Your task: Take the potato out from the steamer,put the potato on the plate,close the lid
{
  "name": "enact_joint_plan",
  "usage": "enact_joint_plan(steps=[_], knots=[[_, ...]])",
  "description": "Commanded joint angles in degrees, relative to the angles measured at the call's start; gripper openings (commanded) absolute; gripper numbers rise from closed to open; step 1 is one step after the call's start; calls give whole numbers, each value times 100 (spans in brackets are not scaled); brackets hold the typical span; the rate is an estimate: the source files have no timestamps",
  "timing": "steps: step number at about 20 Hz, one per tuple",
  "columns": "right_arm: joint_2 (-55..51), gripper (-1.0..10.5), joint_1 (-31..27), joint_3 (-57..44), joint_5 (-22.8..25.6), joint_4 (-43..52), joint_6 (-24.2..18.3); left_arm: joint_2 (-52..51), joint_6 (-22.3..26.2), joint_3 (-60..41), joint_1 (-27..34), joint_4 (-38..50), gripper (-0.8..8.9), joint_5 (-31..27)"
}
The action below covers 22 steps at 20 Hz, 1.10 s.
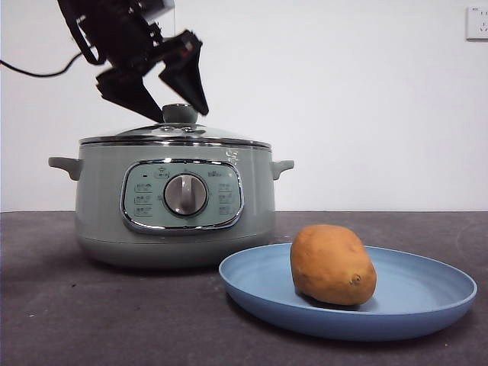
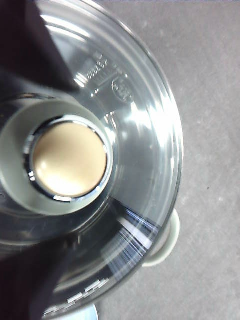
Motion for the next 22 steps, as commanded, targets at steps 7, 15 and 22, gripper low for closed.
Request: enact_joint_plan(steps=[7,15,22], knots=[[20,566,0,28,-442,-164,61,-1790,-175,-11,-17,-1423,588,87],[188,482,4,28,-1847,-584,160,-3355,-173,-11,-17,-3707,203,557],[321,-7,4,28,-2127,-743,157,-3539,-168,-11,-17,-4120,-8,723]])
